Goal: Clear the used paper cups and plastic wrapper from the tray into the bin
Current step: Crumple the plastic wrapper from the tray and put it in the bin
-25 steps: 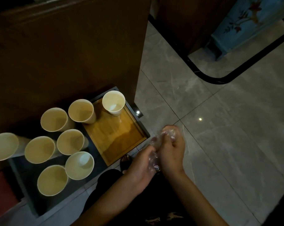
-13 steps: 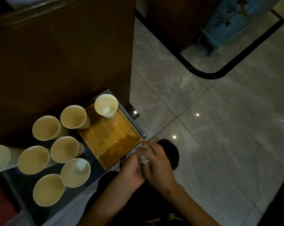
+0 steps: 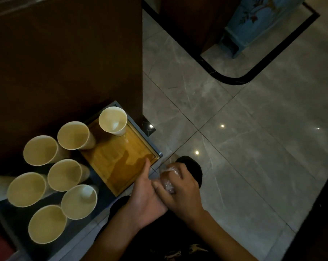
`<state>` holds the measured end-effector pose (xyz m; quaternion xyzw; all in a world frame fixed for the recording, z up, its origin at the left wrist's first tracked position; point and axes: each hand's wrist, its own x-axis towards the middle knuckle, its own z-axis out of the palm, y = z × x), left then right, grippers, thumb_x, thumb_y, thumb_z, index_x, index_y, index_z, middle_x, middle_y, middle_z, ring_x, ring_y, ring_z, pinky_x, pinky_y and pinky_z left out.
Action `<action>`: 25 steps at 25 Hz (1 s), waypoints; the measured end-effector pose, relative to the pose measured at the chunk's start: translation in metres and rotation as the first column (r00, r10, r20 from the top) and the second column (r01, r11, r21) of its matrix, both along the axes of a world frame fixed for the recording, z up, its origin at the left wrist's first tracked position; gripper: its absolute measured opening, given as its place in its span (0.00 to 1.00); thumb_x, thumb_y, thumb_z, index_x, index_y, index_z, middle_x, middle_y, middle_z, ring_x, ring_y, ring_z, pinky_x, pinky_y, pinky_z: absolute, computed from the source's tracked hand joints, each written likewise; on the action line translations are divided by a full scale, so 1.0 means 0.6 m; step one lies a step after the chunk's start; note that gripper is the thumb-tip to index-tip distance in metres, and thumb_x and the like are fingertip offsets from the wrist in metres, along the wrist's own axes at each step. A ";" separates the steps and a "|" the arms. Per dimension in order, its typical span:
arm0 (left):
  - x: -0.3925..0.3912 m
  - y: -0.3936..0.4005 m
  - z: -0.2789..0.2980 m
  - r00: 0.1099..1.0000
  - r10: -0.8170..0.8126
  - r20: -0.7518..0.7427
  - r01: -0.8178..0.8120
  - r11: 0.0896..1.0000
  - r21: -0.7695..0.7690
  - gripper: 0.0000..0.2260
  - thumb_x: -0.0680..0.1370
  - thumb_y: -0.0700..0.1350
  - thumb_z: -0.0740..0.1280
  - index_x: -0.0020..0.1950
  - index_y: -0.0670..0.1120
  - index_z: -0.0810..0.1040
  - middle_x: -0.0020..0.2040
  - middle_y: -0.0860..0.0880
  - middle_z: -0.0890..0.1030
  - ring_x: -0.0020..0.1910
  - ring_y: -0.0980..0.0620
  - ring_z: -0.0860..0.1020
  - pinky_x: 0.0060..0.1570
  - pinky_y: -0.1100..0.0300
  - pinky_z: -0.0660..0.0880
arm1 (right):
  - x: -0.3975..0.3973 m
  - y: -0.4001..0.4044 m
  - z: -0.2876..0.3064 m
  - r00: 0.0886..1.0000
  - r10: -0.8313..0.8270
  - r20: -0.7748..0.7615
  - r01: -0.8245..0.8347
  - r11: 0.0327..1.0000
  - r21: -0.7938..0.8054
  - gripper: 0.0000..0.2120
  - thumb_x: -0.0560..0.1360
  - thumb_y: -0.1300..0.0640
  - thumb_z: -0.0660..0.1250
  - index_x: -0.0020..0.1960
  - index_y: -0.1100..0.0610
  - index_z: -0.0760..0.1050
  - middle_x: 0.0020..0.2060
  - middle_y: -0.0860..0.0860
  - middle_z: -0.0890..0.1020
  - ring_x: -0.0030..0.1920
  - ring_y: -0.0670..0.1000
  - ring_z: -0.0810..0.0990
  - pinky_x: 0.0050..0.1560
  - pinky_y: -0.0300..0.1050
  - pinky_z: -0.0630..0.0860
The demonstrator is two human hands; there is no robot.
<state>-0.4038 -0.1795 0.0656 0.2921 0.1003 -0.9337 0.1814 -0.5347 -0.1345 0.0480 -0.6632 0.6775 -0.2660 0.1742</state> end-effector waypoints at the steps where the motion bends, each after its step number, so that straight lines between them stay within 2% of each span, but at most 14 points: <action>1: -0.001 0.002 0.001 1.000 -0.019 -0.008 0.019 1.000 -0.019 0.42 0.74 0.73 0.59 0.72 0.39 0.72 0.73 0.37 0.71 0.73 0.40 0.69 0.76 0.46 0.60 | -0.001 -0.002 -0.002 1.000 -0.026 -0.013 0.026 0.999 -0.039 0.18 0.80 0.41 0.64 0.48 0.55 0.81 0.50 0.52 0.80 0.46 0.48 0.80 0.40 0.41 0.78; 3: -0.009 0.008 0.004 0.997 -0.065 -0.034 0.062 0.996 -0.066 0.43 0.75 0.73 0.58 0.75 0.40 0.69 0.75 0.37 0.68 0.75 0.41 0.67 0.78 0.45 0.56 | -0.007 -0.005 -0.005 0.997 -0.071 0.005 0.071 0.994 -0.080 0.13 0.78 0.48 0.67 0.42 0.57 0.80 0.43 0.51 0.80 0.40 0.47 0.78 0.37 0.37 0.74; 5: -0.020 0.018 0.006 0.993 -0.121 -0.007 0.119 0.985 -0.123 0.43 0.75 0.74 0.56 0.75 0.41 0.70 0.74 0.38 0.70 0.75 0.43 0.68 0.77 0.45 0.57 | -0.017 -0.007 -0.009 0.993 -0.116 0.036 0.117 0.992 -0.056 0.13 0.77 0.51 0.67 0.38 0.57 0.79 0.38 0.50 0.79 0.34 0.45 0.76 0.34 0.34 0.69; 7: -0.035 0.030 0.002 0.961 -0.241 0.138 0.264 0.947 -0.184 0.44 0.74 0.75 0.53 0.73 0.41 0.71 0.70 0.37 0.75 0.72 0.42 0.72 0.75 0.47 0.61 | -0.031 -0.001 -0.016 0.984 -0.163 0.064 0.162 0.986 0.026 0.14 0.78 0.51 0.66 0.35 0.56 0.77 0.33 0.48 0.77 0.30 0.44 0.73 0.32 0.33 0.65; 8: -0.043 0.035 0.000 0.916 -0.317 0.245 0.373 0.897 -0.235 0.45 0.74 0.76 0.50 0.73 0.41 0.70 0.67 0.36 0.76 0.69 0.42 0.74 0.73 0.49 0.64 | -0.041 0.003 -0.020 0.976 -0.198 0.094 0.190 0.978 0.085 0.15 0.78 0.51 0.65 0.34 0.54 0.76 0.30 0.45 0.75 0.29 0.43 0.71 0.31 0.32 0.63; 10: -0.064 0.040 0.000 0.751 -0.466 0.469 0.636 0.702 -0.321 0.44 0.74 0.75 0.46 0.72 0.44 0.72 0.64 0.40 0.79 0.65 0.48 0.78 0.70 0.53 0.68 | -0.064 0.011 -0.031 0.915 -0.339 0.219 0.289 0.930 0.229 0.18 0.79 0.53 0.66 0.30 0.49 0.71 0.25 0.42 0.72 0.25 0.43 0.70 0.29 0.32 0.62; 11: -0.077 0.043 0.002 0.662 -0.494 0.564 0.730 0.594 -0.337 0.38 0.76 0.73 0.46 0.70 0.47 0.74 0.62 0.43 0.82 0.62 0.52 0.80 0.70 0.54 0.69 | -0.079 0.017 -0.038 0.848 -0.442 0.293 0.352 0.883 0.311 0.21 0.80 0.56 0.66 0.28 0.49 0.69 0.22 0.43 0.72 0.24 0.43 0.70 0.28 0.33 0.62; 13: -0.095 0.054 -0.004 0.510 -0.435 0.742 0.850 0.388 -0.356 0.22 0.82 0.63 0.53 0.63 0.50 0.77 0.56 0.49 0.84 0.55 0.55 0.82 0.68 0.50 0.70 | -0.103 0.029 -0.046 0.696 -0.610 0.380 0.443 0.780 0.442 0.25 0.81 0.59 0.65 0.26 0.49 0.65 0.20 0.44 0.71 0.23 0.42 0.68 0.27 0.36 0.64; 14: -0.104 0.059 -0.011 0.447 -0.375 0.812 0.886 0.309 -0.345 0.17 0.83 0.59 0.57 0.62 0.51 0.77 0.55 0.51 0.84 0.55 0.55 0.81 0.68 0.48 0.71 | -0.115 0.037 -0.051 0.637 -0.658 0.401 0.462 0.742 0.485 0.26 0.82 0.59 0.64 0.26 0.50 0.64 0.20 0.44 0.71 0.23 0.42 0.67 0.28 0.40 0.65; 15: -0.112 0.065 -0.016 0.413 -0.321 0.852 0.902 0.273 -0.334 0.14 0.82 0.58 0.60 0.62 0.53 0.75 0.54 0.53 0.84 0.55 0.56 0.81 0.67 0.47 0.71 | -0.124 0.045 -0.055 0.588 -0.692 0.418 0.469 0.713 0.521 0.25 0.82 0.59 0.64 0.27 0.52 0.64 0.21 0.46 0.70 0.24 0.45 0.68 0.28 0.43 0.66; 18: -0.136 0.080 -0.029 0.456 -0.250 0.854 0.880 0.274 -0.389 0.14 0.79 0.56 0.67 0.64 0.59 0.71 0.54 0.56 0.83 0.52 0.62 0.81 0.62 0.51 0.76 | -0.145 0.064 -0.064 0.440 -0.767 0.468 0.474 0.640 0.604 0.22 0.83 0.56 0.62 0.31 0.58 0.70 0.25 0.54 0.72 0.27 0.49 0.71 0.30 0.45 0.68; 21: -0.164 0.094 -0.043 0.461 -0.232 0.856 0.883 0.214 -0.418 0.23 0.74 0.60 0.68 0.68 0.65 0.68 0.55 0.62 0.81 0.51 0.68 0.79 0.58 0.59 0.78 | -0.166 0.073 -0.074 0.276 -0.835 0.475 0.482 0.548 0.684 0.19 0.84 0.54 0.60 0.37 0.61 0.75 0.32 0.56 0.80 0.33 0.51 0.79 0.38 0.45 0.75; 23: -0.190 0.104 -0.066 0.452 -0.208 0.867 0.889 0.190 -0.418 0.26 0.73 0.62 0.67 0.69 0.69 0.65 0.58 0.65 0.79 0.55 0.69 0.77 0.59 0.63 0.77 | -0.187 0.081 -0.092 0.215 -0.852 0.477 0.457 0.520 0.722 0.15 0.84 0.57 0.58 0.45 0.58 0.80 0.42 0.57 0.85 0.43 0.55 0.83 0.48 0.51 0.78; 25: -0.202 0.113 -0.084 0.432 -0.152 0.889 0.900 0.141 -0.413 0.27 0.73 0.62 0.67 0.71 0.68 0.64 0.61 0.65 0.75 0.59 0.68 0.75 0.61 0.62 0.74 | -0.199 0.089 -0.104 0.188 -0.864 0.468 0.431 0.500 0.751 0.15 0.84 0.59 0.56 0.51 0.54 0.82 0.48 0.58 0.85 0.48 0.57 0.84 0.53 0.54 0.79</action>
